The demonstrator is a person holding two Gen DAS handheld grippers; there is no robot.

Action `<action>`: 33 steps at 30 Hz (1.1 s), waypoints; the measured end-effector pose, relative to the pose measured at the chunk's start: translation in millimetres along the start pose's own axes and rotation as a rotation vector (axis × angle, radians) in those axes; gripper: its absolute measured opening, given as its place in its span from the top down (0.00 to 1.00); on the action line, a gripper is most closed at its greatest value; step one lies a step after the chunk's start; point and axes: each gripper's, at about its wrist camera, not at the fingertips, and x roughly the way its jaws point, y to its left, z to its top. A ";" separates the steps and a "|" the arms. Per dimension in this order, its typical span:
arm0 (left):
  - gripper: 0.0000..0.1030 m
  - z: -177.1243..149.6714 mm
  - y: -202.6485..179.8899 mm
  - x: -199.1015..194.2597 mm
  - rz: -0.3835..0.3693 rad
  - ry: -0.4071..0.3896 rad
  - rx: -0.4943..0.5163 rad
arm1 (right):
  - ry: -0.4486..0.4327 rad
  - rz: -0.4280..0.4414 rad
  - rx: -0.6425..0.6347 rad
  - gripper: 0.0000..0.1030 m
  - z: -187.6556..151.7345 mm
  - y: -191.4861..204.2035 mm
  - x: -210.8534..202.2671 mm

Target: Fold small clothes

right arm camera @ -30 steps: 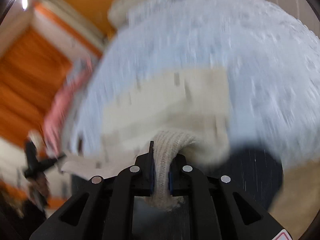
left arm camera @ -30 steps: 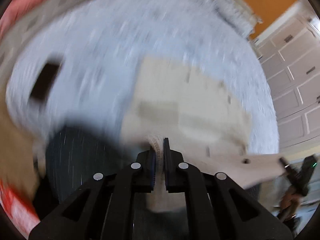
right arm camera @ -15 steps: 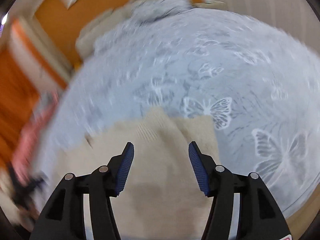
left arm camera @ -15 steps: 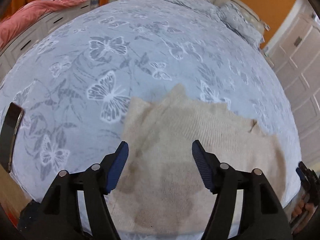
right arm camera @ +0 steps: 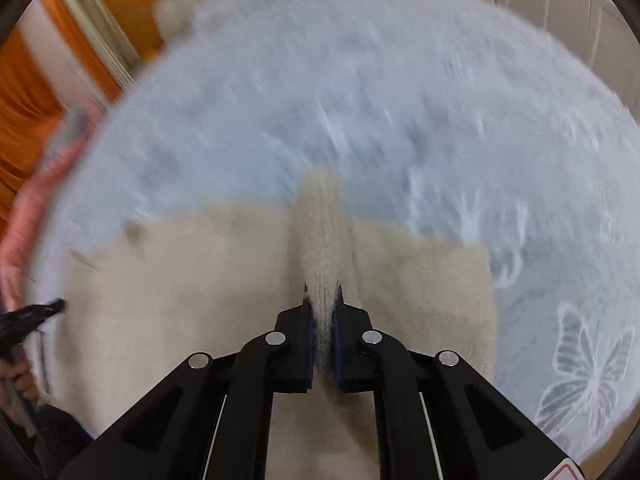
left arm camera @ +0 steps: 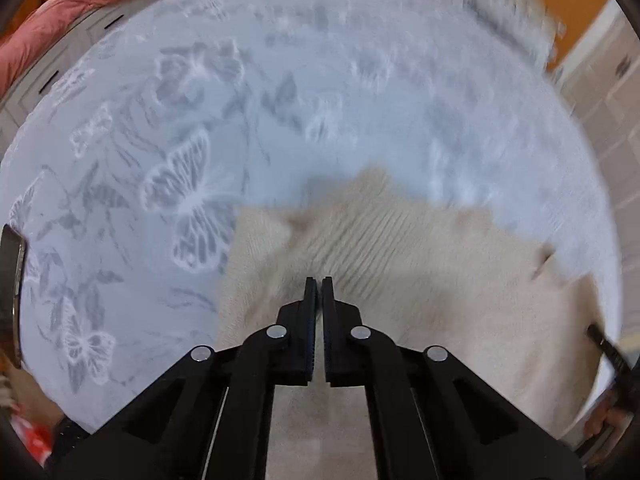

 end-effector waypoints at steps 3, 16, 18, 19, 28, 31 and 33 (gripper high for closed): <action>1.00 14.4 9.1 -26.8 0.027 -0.078 0.000 | -0.107 0.019 0.074 0.94 10.4 -19.0 -30.1; 0.38 3.0 -14.8 24.7 0.017 0.014 0.118 | 0.119 -0.092 0.106 0.48 -10.6 -36.8 60.4; 0.42 3.8 -18.0 41.5 0.025 0.062 0.114 | 0.135 -0.087 0.114 0.47 -5.4 -29.8 70.0; 0.65 3.2 -18.6 50.8 0.032 0.091 0.111 | 0.150 -0.078 0.105 0.60 -3.2 -25.4 73.5; 0.90 18.2 -10.0 38.6 0.058 0.036 0.094 | 0.069 -0.124 0.143 0.93 5.1 -60.2 55.9; 0.90 13.7 -4.3 66.8 0.077 0.084 0.068 | 0.141 -0.193 0.049 0.94 -6.9 -59.8 81.4; 0.90 13.4 -6.1 63.2 0.075 0.070 0.063 | 0.125 -0.168 0.077 0.91 -1.3 -56.4 71.4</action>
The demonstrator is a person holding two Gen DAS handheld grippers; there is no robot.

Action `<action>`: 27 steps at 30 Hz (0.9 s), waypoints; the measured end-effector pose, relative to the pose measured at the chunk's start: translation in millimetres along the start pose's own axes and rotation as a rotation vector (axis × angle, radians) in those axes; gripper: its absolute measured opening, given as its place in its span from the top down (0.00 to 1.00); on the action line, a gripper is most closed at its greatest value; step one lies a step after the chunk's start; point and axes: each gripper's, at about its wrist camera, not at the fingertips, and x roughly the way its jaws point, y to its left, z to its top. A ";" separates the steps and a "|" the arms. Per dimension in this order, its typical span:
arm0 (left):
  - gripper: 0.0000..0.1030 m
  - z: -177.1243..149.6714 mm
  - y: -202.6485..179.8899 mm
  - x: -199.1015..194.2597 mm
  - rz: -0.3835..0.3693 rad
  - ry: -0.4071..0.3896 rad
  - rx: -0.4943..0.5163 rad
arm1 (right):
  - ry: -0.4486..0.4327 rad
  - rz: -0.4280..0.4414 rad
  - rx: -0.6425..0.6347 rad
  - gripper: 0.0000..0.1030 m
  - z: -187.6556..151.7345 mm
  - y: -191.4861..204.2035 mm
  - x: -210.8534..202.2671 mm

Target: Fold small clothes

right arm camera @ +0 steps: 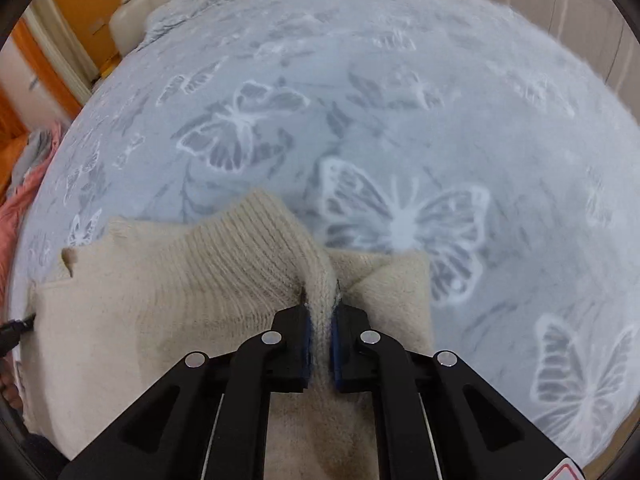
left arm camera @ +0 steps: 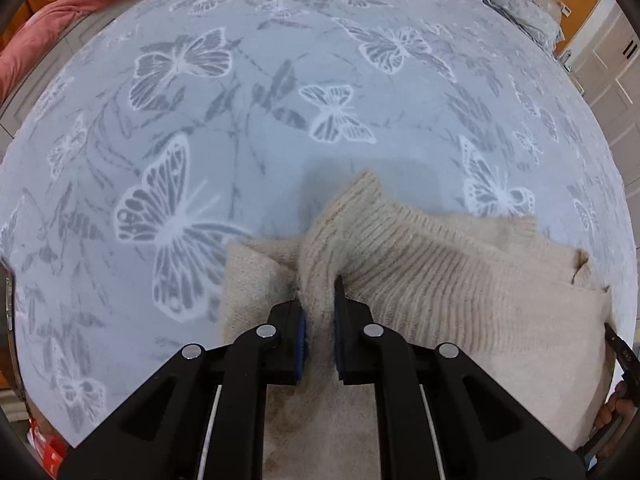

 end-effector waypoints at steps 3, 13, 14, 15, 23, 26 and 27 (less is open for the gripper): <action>0.83 -4.0 -3.4 -22.5 -0.025 -0.044 0.032 | -0.085 -0.010 0.031 0.79 -0.5 4.7 -36.0; 0.70 -107.7 -104.8 -69.8 -0.100 -0.040 0.222 | 0.124 0.360 -0.421 0.91 -141.2 197.9 -60.0; 0.70 -117.4 -108.6 -62.1 -0.090 -0.008 0.229 | 0.135 0.337 -0.445 0.91 -149.1 200.7 -56.1; 0.70 -127.9 -104.8 -52.6 -0.070 0.027 0.229 | 0.138 0.312 -0.451 0.91 -152.5 196.0 -52.9; 0.73 -144.2 12.3 -61.9 0.077 0.034 0.127 | 0.145 -0.002 -0.007 1.00 -119.7 -12.5 -73.6; 0.74 -147.7 22.6 -61.3 0.044 0.040 0.070 | 0.114 -0.034 -0.059 0.92 -119.7 3.0 -84.1; 0.74 -147.7 13.1 -61.5 0.068 0.035 0.087 | 0.105 -0.004 -0.086 0.88 -120.7 14.4 -87.9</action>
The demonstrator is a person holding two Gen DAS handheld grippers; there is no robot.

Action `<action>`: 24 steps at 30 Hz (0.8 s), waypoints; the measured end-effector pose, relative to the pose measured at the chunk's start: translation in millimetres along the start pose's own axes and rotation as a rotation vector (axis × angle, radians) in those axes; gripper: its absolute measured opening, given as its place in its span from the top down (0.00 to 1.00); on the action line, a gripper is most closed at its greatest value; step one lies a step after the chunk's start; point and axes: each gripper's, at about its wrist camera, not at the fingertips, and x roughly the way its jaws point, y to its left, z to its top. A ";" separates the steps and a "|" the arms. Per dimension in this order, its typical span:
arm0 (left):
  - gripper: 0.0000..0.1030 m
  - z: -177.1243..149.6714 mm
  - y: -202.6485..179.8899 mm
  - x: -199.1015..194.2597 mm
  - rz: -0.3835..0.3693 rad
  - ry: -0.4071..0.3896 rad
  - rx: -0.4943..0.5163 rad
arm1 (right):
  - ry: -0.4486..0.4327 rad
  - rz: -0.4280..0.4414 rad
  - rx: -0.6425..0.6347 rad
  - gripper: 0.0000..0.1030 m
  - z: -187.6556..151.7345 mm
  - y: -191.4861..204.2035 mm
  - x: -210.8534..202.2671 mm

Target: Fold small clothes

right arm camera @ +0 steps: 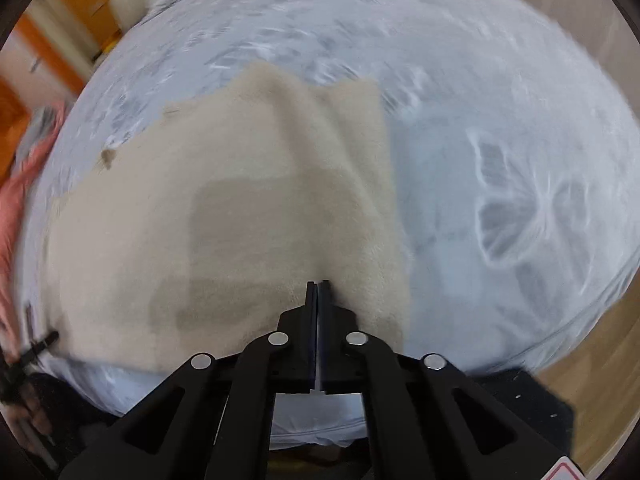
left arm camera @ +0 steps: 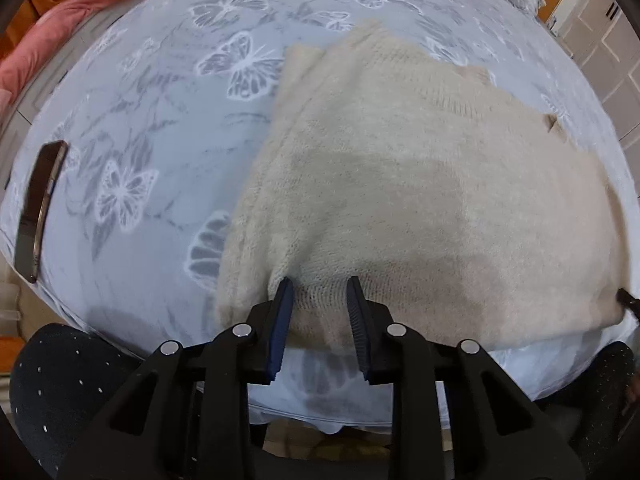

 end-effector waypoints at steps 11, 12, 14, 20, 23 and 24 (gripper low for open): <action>0.49 -10.4 57.0 -32.0 -0.131 -0.088 -0.284 | -0.015 0.097 -0.006 0.86 8.3 28.9 -9.5; 0.49 -7.8 63.7 -25.3 -0.161 -0.069 -0.329 | -0.015 0.139 -0.044 0.86 12.0 45.1 -9.7; 0.48 -8.5 70.1 -14.9 -0.228 -0.049 -0.400 | -0.009 0.196 -0.117 0.86 19.6 82.9 -0.2; 0.36 -12.7 73.5 21.1 -0.253 0.005 -0.575 | 0.142 0.166 -0.248 0.87 11.4 146.0 71.4; 0.30 -6.4 74.9 26.8 -0.273 0.010 -0.599 | 0.124 0.184 -0.230 0.88 13.2 139.4 74.2; 0.31 -4.3 73.5 26.5 -0.272 0.014 -0.591 | 0.129 0.196 -0.212 0.88 12.6 137.9 69.2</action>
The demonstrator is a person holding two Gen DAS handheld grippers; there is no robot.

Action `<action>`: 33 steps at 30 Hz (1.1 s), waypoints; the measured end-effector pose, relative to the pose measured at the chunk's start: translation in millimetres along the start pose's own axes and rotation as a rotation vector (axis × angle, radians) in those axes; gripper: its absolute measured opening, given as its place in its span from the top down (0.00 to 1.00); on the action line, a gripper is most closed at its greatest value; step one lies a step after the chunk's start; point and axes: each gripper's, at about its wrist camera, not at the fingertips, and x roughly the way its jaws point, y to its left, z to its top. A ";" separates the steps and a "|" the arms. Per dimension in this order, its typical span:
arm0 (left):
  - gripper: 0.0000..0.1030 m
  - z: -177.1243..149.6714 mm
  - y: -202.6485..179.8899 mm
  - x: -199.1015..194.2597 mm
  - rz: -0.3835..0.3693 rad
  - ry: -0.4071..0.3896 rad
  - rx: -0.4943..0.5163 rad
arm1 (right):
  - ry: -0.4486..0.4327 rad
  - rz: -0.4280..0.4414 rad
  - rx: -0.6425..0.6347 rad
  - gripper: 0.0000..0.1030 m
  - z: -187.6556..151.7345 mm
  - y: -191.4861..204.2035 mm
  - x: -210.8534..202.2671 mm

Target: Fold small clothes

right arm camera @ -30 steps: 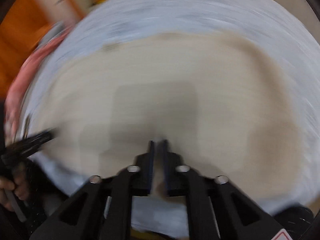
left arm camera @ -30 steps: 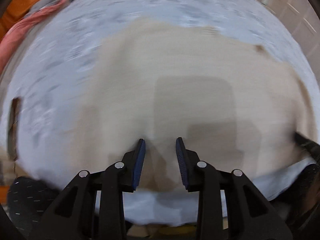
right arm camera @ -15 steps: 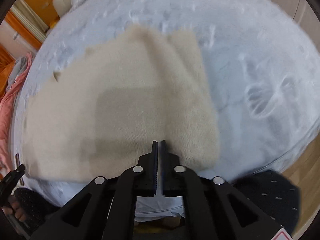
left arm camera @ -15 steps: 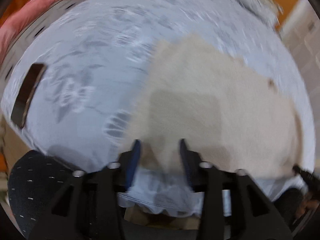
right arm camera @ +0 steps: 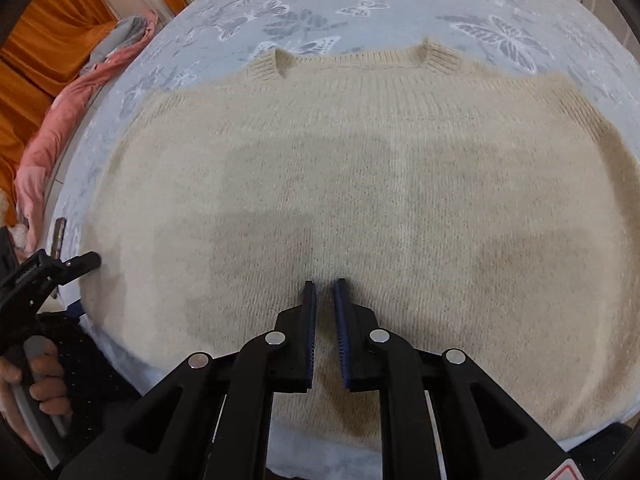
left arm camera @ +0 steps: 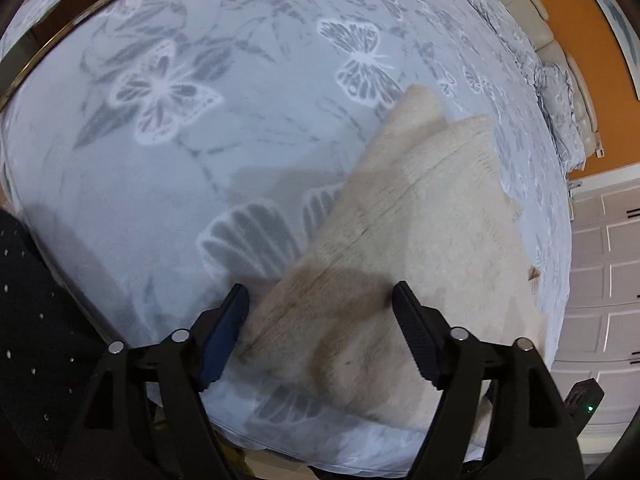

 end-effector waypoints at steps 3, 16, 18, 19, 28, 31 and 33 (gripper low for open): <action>0.65 7.5 -14.9 2.0 -0.005 0.029 0.065 | -0.019 0.041 0.038 0.87 -0.9 -3.2 -15.5; 0.81 -128.2 -279.3 -94.3 -0.308 -0.085 0.724 | -0.246 0.013 0.299 0.73 -76.3 -112.3 -138.9; 0.80 -170.2 -308.7 -66.0 -0.295 -0.010 0.811 | -0.267 -0.020 0.331 0.69 -84.2 -130.1 -148.6; 0.78 -186.9 -314.9 -50.4 -0.272 0.028 0.839 | -0.267 -0.038 0.350 0.68 -89.5 -142.2 -152.3; 0.34 -236.4 -241.5 -7.6 -0.155 0.095 0.812 | -0.290 0.034 0.411 0.49 -91.8 -167.1 -159.7; 0.34 -217.5 -205.4 -10.2 -0.043 0.050 0.782 | -0.274 0.154 0.409 0.39 -69.2 -155.3 -141.5; 0.35 -202.8 -184.0 -6.3 0.002 0.055 0.705 | -0.224 0.183 0.418 0.34 -54.6 -147.7 -119.0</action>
